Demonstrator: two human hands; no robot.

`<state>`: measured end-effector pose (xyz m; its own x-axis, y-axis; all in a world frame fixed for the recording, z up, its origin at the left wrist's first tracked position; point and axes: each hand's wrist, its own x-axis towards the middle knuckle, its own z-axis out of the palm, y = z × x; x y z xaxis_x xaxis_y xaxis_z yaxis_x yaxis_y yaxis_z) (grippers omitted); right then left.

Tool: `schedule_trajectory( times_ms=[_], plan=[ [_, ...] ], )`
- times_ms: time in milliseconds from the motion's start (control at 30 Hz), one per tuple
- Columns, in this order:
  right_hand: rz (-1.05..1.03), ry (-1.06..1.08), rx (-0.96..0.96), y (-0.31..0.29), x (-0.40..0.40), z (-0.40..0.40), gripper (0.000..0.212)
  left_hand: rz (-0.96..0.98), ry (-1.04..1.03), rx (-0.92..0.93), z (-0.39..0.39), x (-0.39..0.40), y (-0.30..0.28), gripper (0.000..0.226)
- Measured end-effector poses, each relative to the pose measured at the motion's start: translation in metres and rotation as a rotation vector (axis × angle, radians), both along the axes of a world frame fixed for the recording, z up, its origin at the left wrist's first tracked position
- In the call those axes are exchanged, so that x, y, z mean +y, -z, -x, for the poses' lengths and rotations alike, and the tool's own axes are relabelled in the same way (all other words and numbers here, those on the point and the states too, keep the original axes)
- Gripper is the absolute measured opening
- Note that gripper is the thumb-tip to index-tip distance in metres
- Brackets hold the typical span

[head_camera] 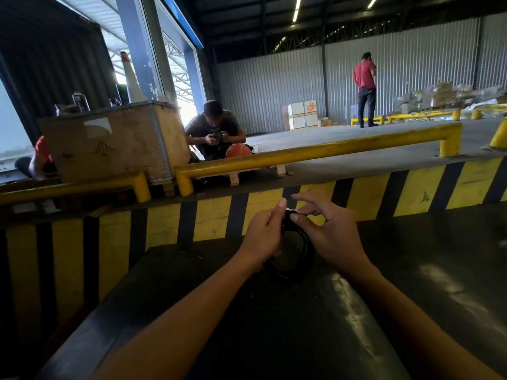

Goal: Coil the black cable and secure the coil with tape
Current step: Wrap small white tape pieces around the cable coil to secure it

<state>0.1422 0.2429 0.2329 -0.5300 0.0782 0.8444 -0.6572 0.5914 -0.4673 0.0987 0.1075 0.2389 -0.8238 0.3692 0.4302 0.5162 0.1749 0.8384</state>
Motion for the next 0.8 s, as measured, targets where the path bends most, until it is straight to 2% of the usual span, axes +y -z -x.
schedule_trajectory(
  times_ms=[100,267,400,533,633,800],
  plan=[
    [-0.049,0.046,0.021,0.003,0.002,0.0,0.042,-0.041,0.081,-0.187,0.0,-0.003,0.004,0.041],
    [0.019,0.096,-0.071,0.013,0.012,0.003,0.032,-0.023,0.214,-0.401,-0.001,-0.013,0.03,0.028],
    [-0.096,0.057,-0.202,0.034,0.011,0.002,0.029,-0.15,0.153,-0.494,-0.004,-0.01,0.042,0.029],
    [-0.117,0.077,-0.102,0.049,0.01,-0.003,0.018,-0.113,0.102,-0.524,-0.01,-0.004,0.046,0.034],
    [-0.187,0.102,-0.078,0.062,0.011,-0.005,0.019,-0.113,0.052,-0.542,-0.011,0.0,0.05,0.034],
    [-0.202,0.053,-0.246,0.087,0.017,0.0,0.016,-0.086,-0.002,-0.643,-0.007,-0.001,0.062,0.031]
  ],
)
